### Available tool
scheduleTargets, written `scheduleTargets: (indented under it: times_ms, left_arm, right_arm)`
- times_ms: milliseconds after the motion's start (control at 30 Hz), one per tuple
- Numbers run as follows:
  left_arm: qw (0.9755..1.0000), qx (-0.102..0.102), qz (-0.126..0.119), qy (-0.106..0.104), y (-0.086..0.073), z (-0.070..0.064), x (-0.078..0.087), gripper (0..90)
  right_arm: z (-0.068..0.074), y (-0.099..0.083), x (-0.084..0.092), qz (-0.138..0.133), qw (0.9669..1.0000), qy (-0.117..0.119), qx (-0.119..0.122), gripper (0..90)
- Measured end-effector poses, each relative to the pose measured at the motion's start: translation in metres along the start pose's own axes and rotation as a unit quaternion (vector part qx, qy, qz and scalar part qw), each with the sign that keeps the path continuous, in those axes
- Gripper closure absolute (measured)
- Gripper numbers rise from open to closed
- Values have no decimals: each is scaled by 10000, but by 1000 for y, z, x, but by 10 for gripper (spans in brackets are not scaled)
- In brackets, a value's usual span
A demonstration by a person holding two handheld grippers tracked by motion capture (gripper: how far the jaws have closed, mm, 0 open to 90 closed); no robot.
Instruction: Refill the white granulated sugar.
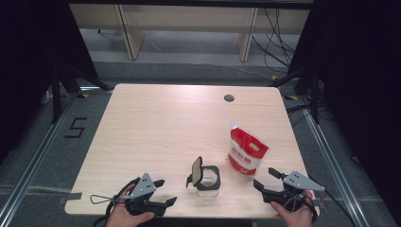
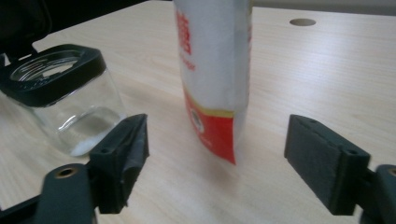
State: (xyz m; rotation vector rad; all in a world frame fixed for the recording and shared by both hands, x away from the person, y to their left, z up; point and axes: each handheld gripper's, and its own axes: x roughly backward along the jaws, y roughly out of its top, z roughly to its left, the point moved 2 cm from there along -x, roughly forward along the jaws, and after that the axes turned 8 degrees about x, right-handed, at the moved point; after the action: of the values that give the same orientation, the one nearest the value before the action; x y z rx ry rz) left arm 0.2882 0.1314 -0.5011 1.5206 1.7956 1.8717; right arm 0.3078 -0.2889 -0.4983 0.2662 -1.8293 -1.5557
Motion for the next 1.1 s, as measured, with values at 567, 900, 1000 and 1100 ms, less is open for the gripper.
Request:
scheduleTargets:
  times_ms: [567,900,1000,1100]
  left_arm:
    - [9997,-230,77,-51,-3,-4,-5,228]
    - [9995,-241,137,-175,-3,-6,-6,237]
    - [9995,-223,148,-194,-3,-7,-6,241]
    - [9996,-238,96,-116,-3,-7,-7,246]
  right_arm:
    - [-6,8,-41,46,9994,130,330,159]
    - [-10,16,-64,-339,9982,235,441,165]
    - [-10,16,-69,-488,9980,140,388,171]
    - [-11,17,-72,-514,9978,168,383,188]
